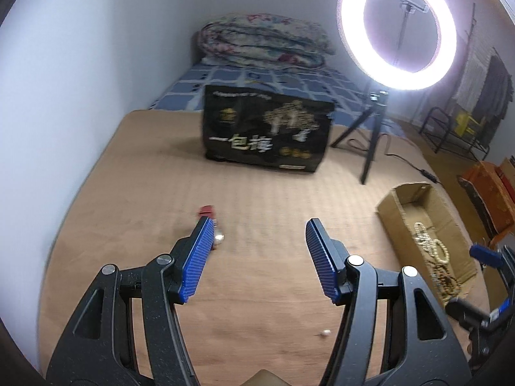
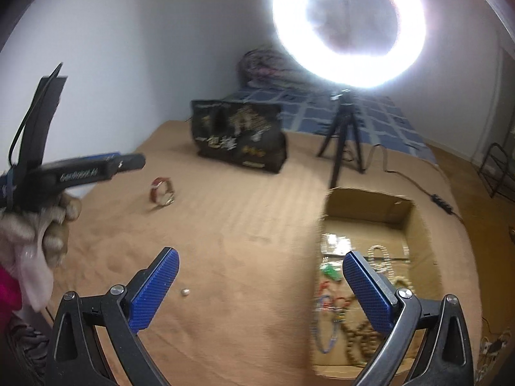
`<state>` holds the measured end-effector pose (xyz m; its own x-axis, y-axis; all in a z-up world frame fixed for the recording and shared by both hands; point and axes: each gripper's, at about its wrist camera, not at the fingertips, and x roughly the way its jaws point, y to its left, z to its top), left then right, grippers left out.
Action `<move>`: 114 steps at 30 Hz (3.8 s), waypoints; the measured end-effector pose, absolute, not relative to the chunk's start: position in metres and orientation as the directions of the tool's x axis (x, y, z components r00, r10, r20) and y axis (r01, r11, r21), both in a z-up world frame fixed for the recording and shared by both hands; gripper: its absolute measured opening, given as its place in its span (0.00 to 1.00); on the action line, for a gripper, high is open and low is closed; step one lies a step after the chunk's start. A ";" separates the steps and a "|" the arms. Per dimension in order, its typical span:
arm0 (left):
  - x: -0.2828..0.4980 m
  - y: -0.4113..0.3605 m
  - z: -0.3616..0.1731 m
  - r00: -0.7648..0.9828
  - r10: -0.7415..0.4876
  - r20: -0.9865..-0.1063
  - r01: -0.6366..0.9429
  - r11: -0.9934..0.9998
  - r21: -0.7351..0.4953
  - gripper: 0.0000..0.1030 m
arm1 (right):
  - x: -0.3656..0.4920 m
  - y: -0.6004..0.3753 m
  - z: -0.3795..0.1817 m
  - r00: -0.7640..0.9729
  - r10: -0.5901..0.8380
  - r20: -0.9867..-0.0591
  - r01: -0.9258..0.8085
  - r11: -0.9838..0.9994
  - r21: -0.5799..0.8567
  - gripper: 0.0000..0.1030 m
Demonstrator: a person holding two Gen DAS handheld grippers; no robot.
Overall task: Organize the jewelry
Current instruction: 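Withdraw both tools toward the red watch and remaining pearl earring, then grasp the red-strap watch with the left tool while the right tool grasps the pearl earring, then carry watch and earring over the box and open both tools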
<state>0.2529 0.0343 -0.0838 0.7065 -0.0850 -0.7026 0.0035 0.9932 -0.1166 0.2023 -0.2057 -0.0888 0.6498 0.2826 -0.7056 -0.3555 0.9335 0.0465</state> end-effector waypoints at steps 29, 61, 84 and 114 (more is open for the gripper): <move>0.313 0.085 -0.168 0.545 -0.044 -0.837 -0.086 0.990 -0.108 0.60 | 0.204 -0.128 -0.192 0.336 0.359 -0.871 -0.553 0.823 0.126 0.57; 0.348 0.084 -0.198 0.514 0.011 -0.858 -0.083 0.996 -0.036 0.59 | 0.223 -0.111 -0.214 0.317 0.327 -0.890 -0.525 0.842 0.123 0.09; 0.335 0.086 -0.187 0.537 0.013 -0.844 -0.041 0.999 -0.010 0.15 | 0.218 -0.113 -0.196 0.342 0.374 -0.862 -0.546 0.826 0.141 0.08; 0.304 -0.030 -0.104 0.668 -0.168 -0.725 0.163 0.984 -0.078 0.11 | 0.210 -0.193 -0.111 0.528 0.414 -0.742 -0.436 0.881 0.182 0.08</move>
